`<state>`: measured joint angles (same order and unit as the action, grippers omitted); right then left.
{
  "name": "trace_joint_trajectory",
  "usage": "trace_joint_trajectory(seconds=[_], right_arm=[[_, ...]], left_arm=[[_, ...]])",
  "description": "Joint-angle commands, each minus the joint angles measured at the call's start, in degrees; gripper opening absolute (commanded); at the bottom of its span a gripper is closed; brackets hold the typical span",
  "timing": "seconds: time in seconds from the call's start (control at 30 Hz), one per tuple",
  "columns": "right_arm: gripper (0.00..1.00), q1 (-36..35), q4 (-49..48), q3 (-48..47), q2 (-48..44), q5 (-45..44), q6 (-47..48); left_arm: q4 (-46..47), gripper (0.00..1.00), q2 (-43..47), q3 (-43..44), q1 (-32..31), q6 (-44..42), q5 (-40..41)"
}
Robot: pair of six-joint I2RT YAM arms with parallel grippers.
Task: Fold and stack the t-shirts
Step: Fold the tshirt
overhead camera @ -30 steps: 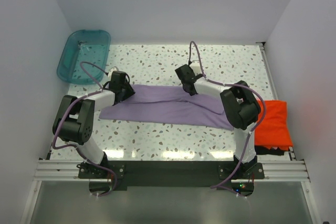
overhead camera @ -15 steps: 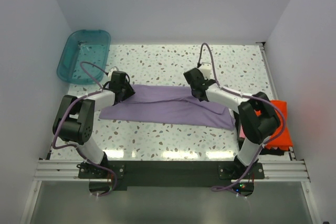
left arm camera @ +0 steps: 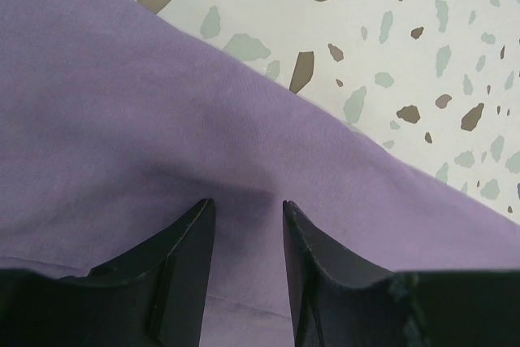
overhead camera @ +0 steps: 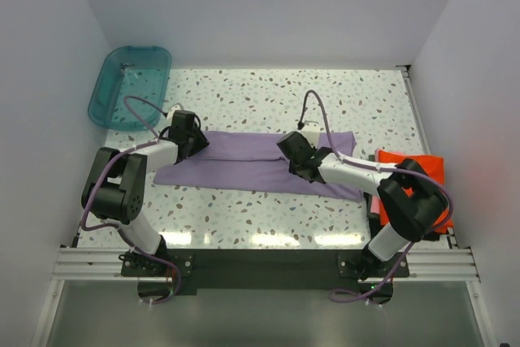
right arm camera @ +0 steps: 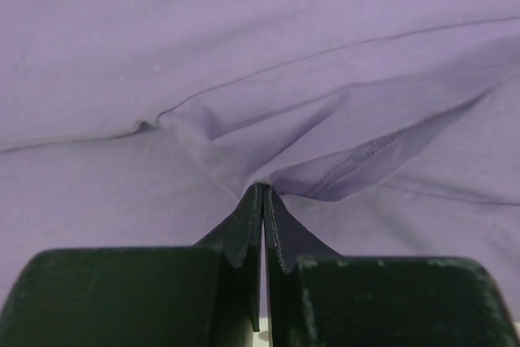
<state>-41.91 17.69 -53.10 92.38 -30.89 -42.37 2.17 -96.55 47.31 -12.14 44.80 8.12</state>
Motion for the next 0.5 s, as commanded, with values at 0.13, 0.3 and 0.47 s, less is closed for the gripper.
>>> trace_joint_trajectory(seconds=[0.13, 0.3, 0.47], right_arm=[[0.00, -4.84, -3.28, -0.68, 0.78, -3.73, -7.20], [0.00, -7.48, -2.32, -0.87, 0.79, -6.19, -9.13], [0.00, -9.41, -1.52, -0.42, 0.17, -7.07, -10.98]], left_arm=[[3.36, 0.44, -0.65, -0.82, 0.19, -0.76, -0.47], [3.71, 0.44, -0.83, -0.81, 0.45, -0.85, -0.82], [4.15, 0.44, -1.18, -0.82, 0.54, -0.76, -1.35]])
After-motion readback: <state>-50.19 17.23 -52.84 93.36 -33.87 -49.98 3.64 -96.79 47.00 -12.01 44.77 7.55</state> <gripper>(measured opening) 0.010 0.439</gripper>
